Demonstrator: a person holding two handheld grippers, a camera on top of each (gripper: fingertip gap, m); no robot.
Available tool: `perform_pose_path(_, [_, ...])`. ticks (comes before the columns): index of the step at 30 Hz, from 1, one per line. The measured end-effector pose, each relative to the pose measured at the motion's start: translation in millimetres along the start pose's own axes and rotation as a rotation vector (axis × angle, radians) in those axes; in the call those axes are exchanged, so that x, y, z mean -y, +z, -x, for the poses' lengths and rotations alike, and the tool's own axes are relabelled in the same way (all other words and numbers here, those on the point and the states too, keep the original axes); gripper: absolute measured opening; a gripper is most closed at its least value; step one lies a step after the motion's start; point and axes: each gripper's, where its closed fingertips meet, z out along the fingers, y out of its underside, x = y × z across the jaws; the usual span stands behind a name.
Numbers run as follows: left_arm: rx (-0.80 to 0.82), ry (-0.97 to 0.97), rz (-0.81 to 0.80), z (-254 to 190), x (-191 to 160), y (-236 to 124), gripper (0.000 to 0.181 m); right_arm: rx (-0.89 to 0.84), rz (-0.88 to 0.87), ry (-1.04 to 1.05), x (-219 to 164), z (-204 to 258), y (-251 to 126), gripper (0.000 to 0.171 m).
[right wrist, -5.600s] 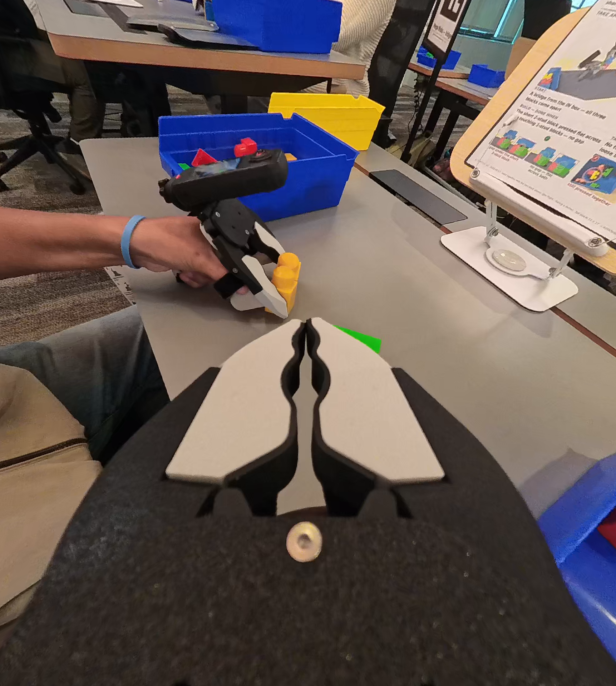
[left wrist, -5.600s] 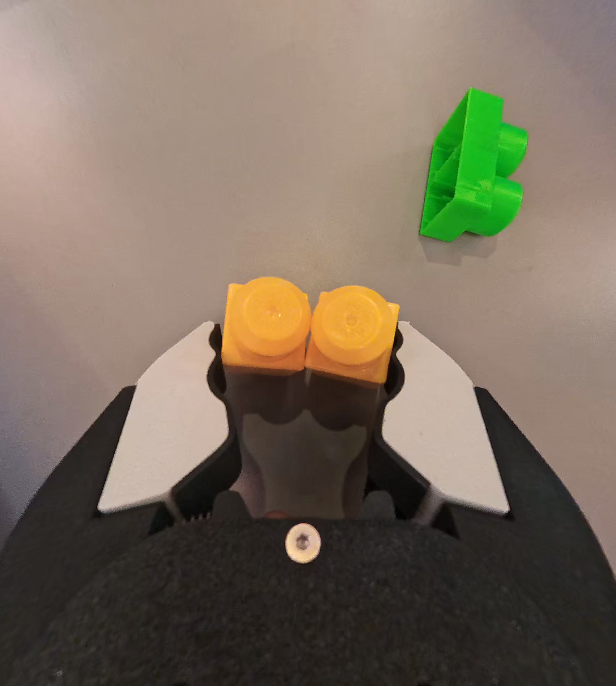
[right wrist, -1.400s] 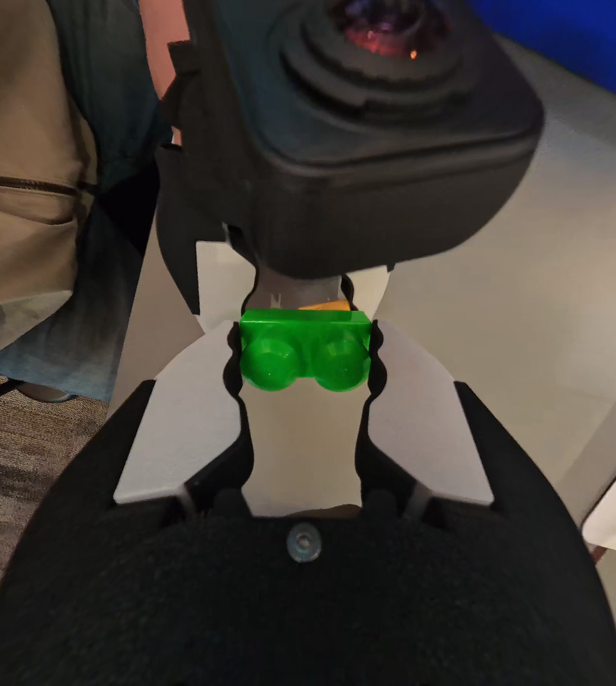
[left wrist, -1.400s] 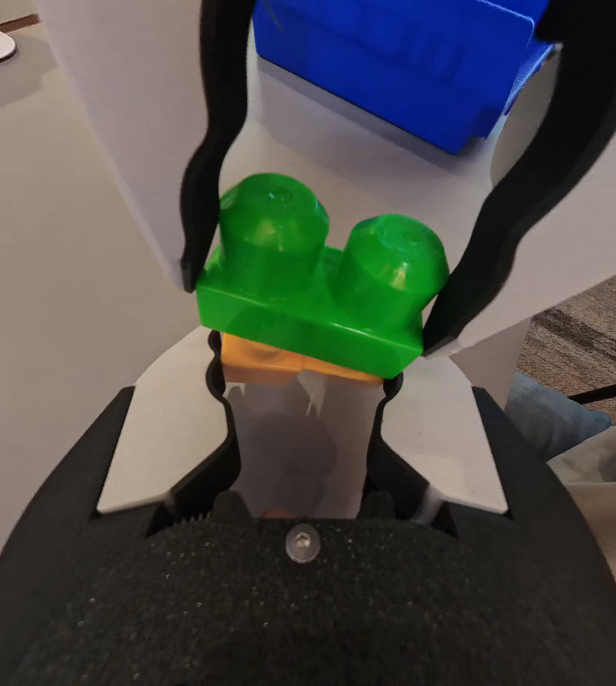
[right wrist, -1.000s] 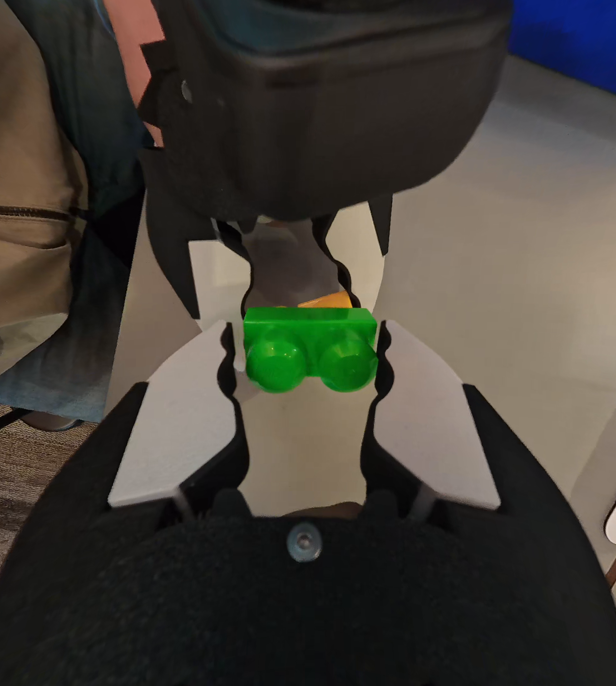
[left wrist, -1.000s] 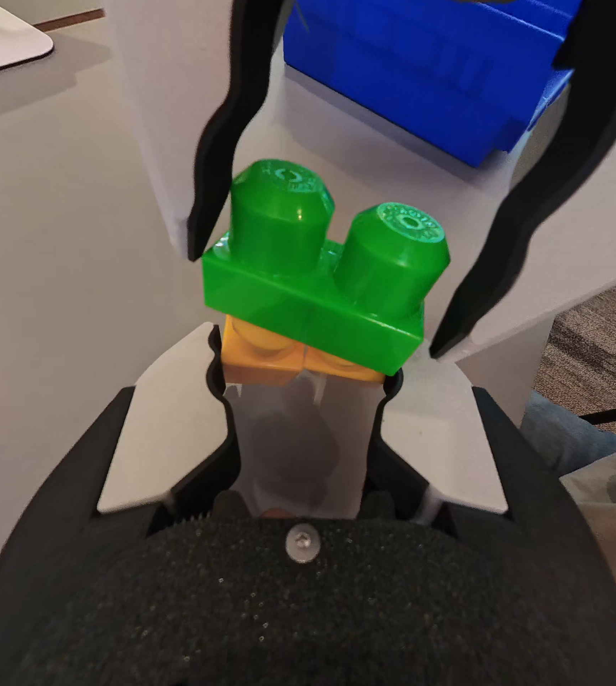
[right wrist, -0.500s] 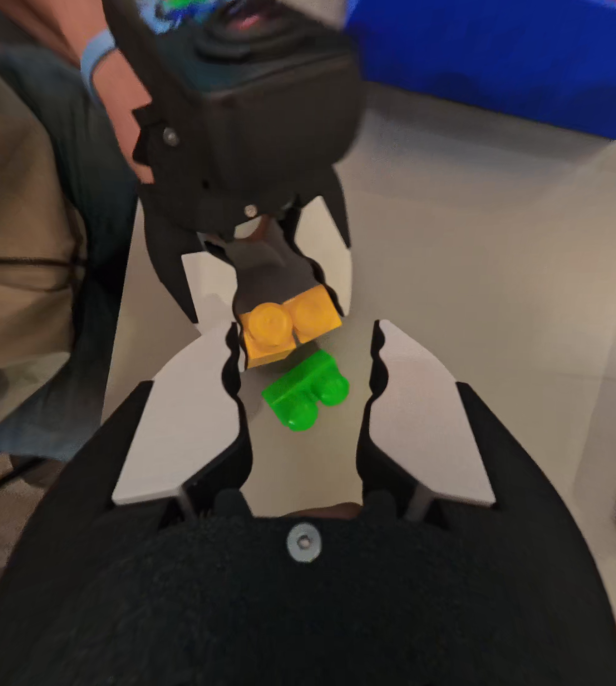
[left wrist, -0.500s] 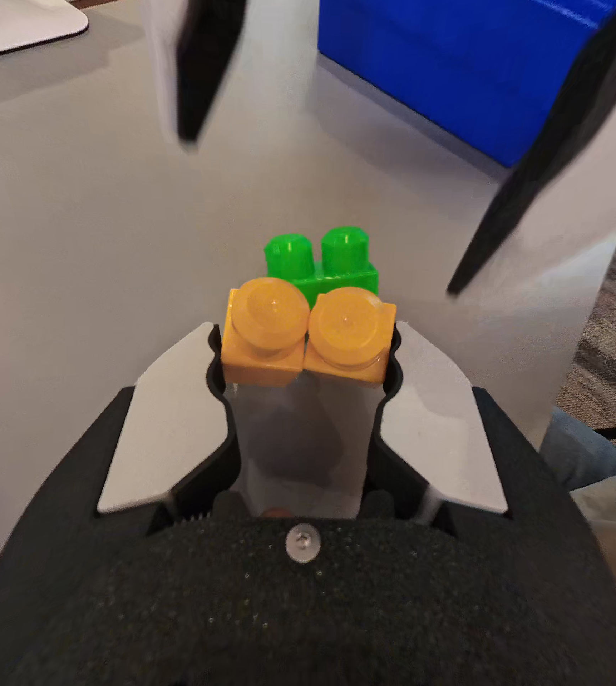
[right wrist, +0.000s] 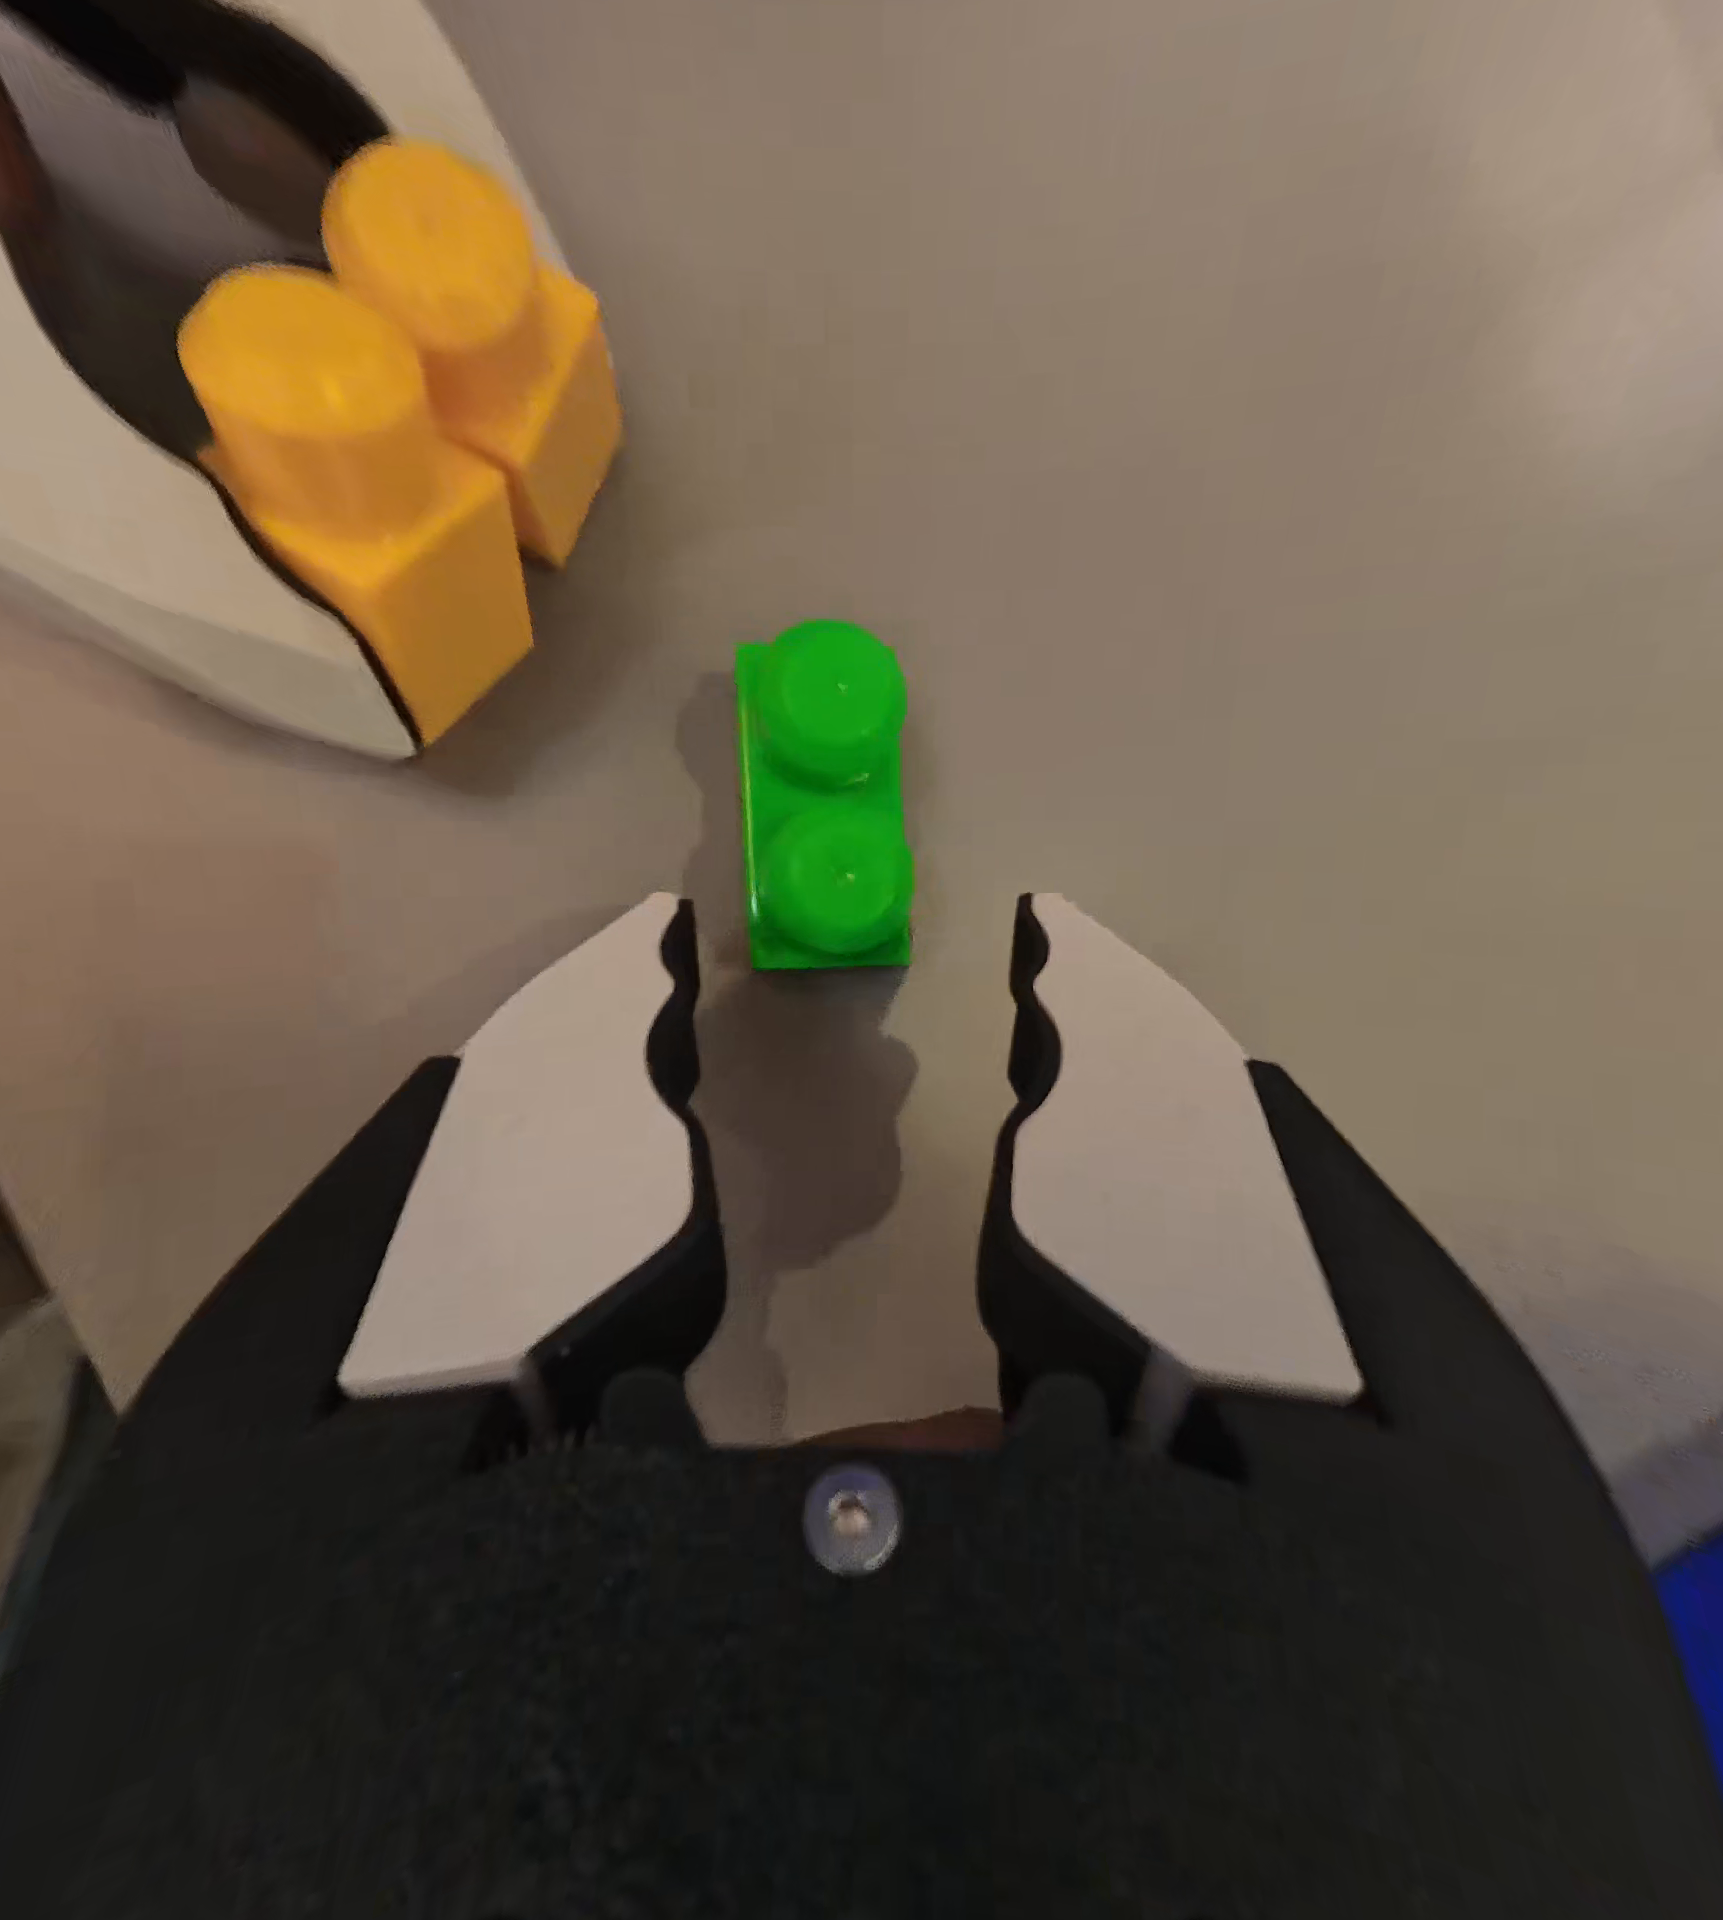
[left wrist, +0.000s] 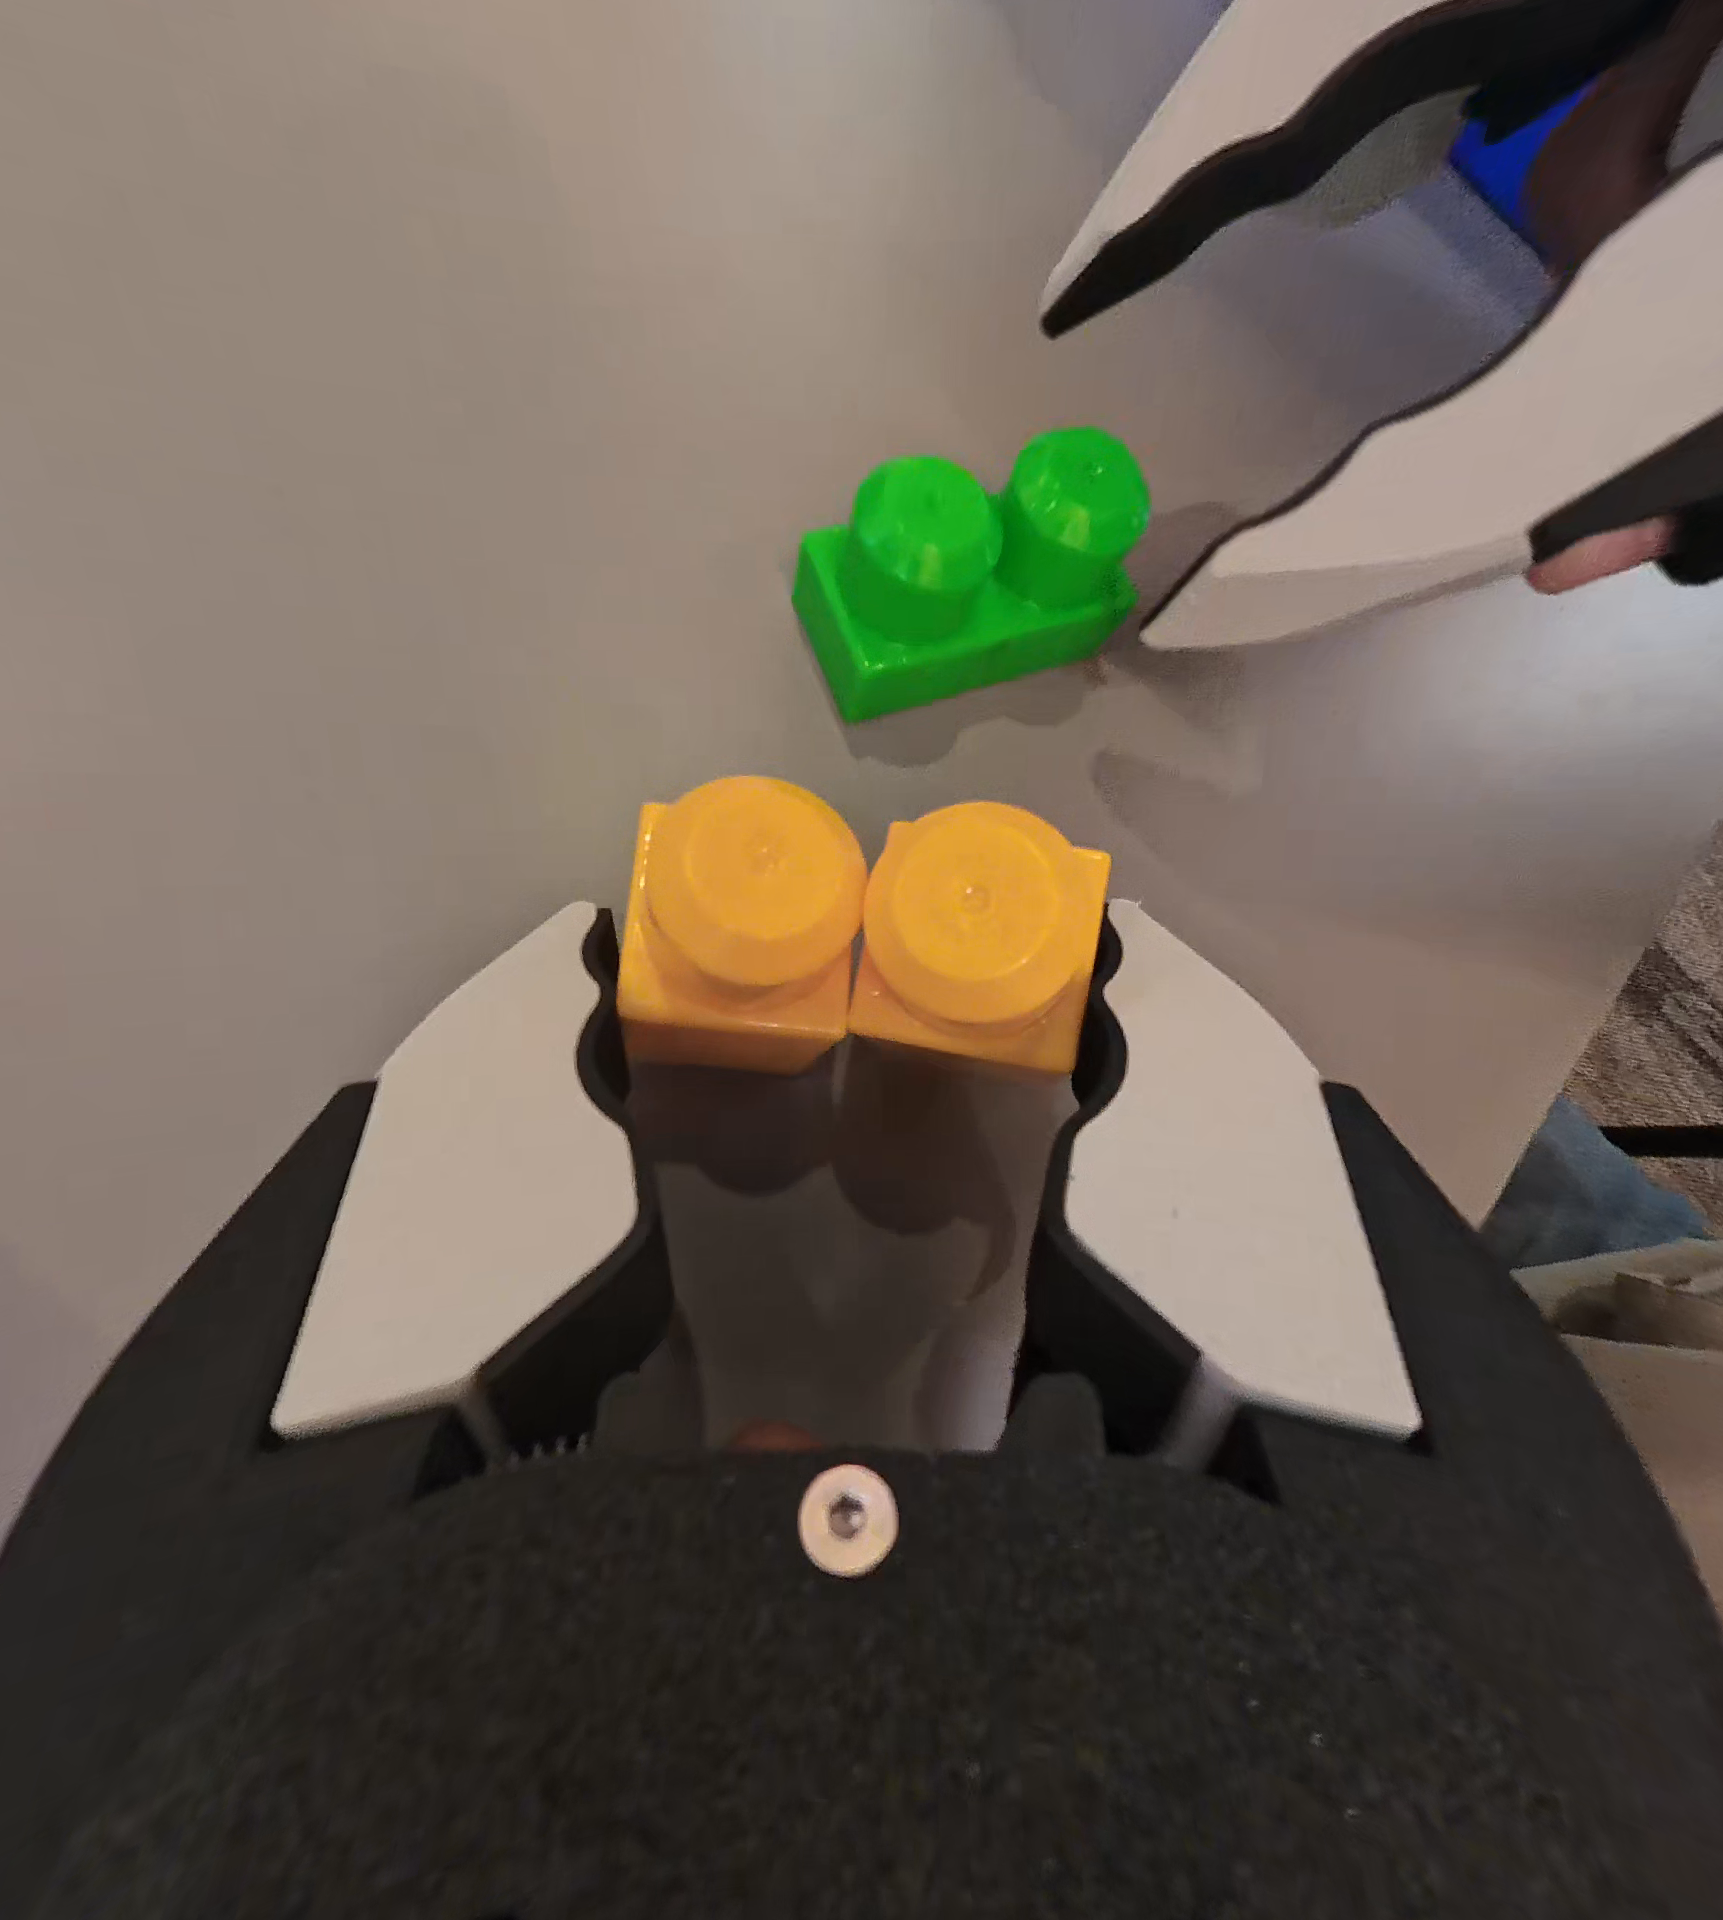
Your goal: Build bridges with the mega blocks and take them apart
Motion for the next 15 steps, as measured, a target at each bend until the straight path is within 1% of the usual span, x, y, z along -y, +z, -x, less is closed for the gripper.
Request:
perform_pose_path(1, [-0.015,0.004,0.002,-3.5,-1.3,-0.7,0.085,0.036,-0.004,0.022,-0.3,2.9,1.5,0.054])
perform_pose_path(5, [0.027,0.05,0.001,-5.8,-6.0,-4.1,0.085,0.085,0.034,0.016,-7.9,8.8,12.3,0.053])
perform_pose_path(10, [0.039,0.025,0.013,-5.3,-8.7,-3.1,0.085,0.07,0.056,-0.015,-11.6,10.2,23.1,0.052])
perform_pose_path(14, [0.07,0.06,0.042,-4.0,-12.3,-1.1,0.086,0.042,0.05,-0.014,-9.7,7.1,25.0,0.037])
perform_pose_path(15, [0.081,0.072,0.048,-4.0,-12.9,-0.6,0.086,0.039,0.049,-0.015,-9.1,7.2,25.5,0.035])
